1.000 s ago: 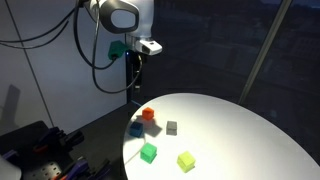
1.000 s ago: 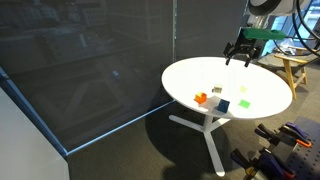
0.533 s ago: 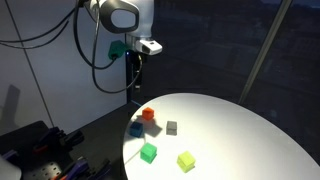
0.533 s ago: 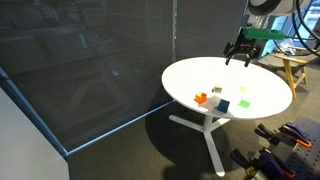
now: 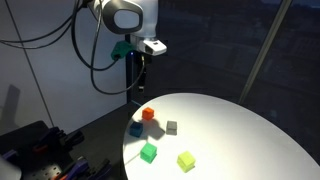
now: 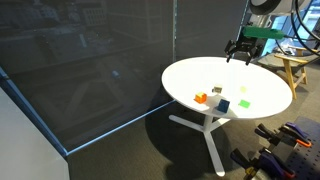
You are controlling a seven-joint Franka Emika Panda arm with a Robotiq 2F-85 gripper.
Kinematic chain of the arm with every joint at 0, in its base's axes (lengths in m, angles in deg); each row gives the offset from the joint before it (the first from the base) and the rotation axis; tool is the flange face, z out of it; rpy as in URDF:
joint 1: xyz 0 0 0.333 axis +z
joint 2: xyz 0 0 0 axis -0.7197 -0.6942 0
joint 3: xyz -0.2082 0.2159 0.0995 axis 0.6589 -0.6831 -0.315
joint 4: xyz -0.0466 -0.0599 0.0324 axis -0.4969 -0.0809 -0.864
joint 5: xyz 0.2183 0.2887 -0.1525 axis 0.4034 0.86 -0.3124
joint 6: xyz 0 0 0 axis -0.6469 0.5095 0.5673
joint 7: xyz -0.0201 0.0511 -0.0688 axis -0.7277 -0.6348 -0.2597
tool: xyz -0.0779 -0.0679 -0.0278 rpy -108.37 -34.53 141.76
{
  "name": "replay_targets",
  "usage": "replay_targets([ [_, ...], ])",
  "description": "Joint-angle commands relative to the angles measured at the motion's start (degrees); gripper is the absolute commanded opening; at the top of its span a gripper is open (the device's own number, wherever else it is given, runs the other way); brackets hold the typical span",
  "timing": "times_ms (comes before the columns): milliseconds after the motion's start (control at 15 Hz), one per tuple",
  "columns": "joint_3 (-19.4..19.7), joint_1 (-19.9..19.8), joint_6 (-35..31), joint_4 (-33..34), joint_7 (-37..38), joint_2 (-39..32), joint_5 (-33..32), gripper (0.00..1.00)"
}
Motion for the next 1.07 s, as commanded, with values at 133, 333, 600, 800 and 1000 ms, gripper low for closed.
replay_targets([
  [133,1.52,-1.22,0.27,4.16,1.95,-3.11,0.18,1.00],
  [333,2.46,-1.63,0.14,5.79,1.91,-4.83,0.37,1.00],
  [600,3.63,-2.07,-0.22,8.29,2.05,-7.60,0.60,1.00],
  [800,4.46,-2.20,-0.50,10.23,2.35,-9.92,0.73,1.00],
  [1000,5.16,-2.21,-0.94,11.73,2.34,-12.00,0.98,1.00],
])
